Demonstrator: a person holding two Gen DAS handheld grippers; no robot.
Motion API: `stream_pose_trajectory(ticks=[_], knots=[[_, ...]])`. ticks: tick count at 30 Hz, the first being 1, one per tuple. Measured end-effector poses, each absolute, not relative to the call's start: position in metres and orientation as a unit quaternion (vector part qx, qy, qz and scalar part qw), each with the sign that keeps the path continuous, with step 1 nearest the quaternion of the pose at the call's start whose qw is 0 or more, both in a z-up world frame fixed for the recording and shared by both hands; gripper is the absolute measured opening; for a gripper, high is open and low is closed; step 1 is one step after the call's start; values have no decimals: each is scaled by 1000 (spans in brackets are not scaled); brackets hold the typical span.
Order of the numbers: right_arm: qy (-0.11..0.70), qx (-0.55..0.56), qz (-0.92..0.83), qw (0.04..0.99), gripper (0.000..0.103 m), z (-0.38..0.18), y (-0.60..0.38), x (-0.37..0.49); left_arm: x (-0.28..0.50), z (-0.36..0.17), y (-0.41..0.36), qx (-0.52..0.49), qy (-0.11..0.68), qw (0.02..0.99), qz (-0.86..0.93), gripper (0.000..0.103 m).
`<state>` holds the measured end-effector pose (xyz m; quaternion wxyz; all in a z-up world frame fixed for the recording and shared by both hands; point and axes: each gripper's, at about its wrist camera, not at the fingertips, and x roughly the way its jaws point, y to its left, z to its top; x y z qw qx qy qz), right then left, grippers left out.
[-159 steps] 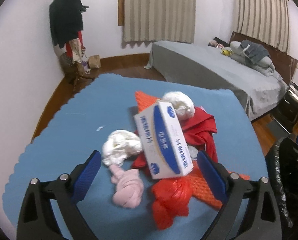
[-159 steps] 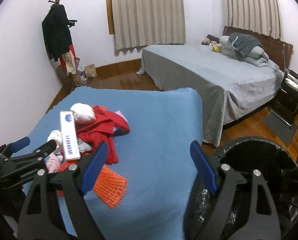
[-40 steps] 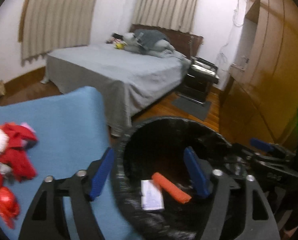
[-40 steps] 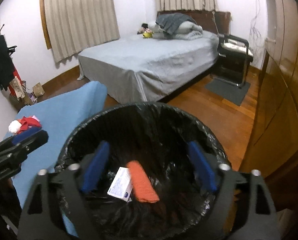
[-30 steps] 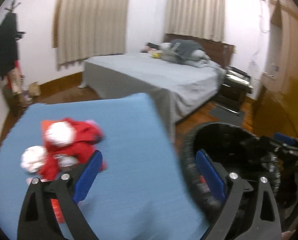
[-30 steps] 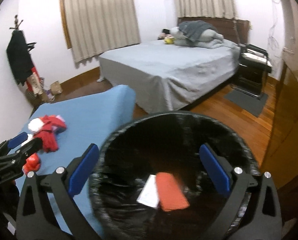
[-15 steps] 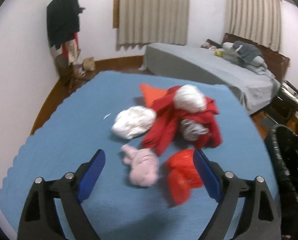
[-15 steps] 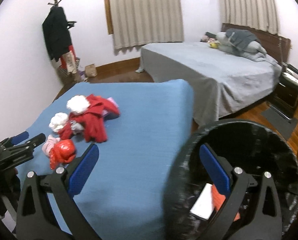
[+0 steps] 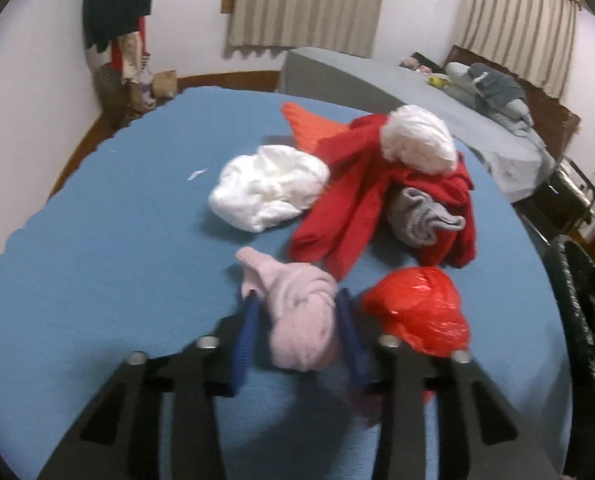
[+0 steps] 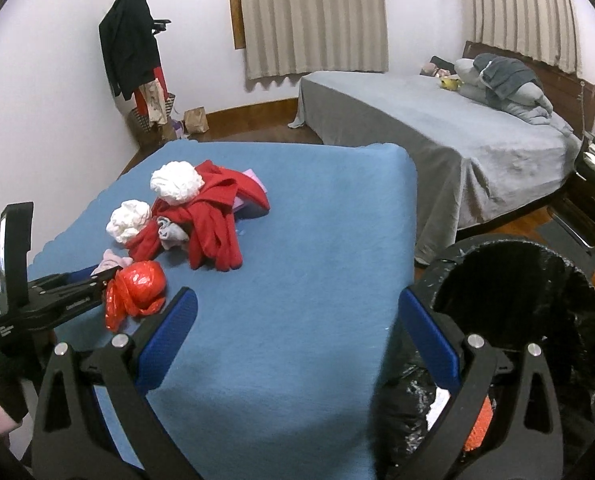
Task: Collect trash
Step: 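Grasp the pink knotted sock with the left tool while the right tool grasps the red plastic bag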
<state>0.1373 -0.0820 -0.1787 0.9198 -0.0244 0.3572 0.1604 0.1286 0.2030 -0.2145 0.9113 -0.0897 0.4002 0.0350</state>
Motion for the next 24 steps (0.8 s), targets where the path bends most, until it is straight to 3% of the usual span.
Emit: stream_pose_trajectory(ticks=[22,24], knots=[[370,-23,243,896,97,-208,35,152,87,-197,263,-97,367,920,94,28],[375,-30,244,894,93,-215,44,154,85,-200,270,-99,370,919,98,28]])
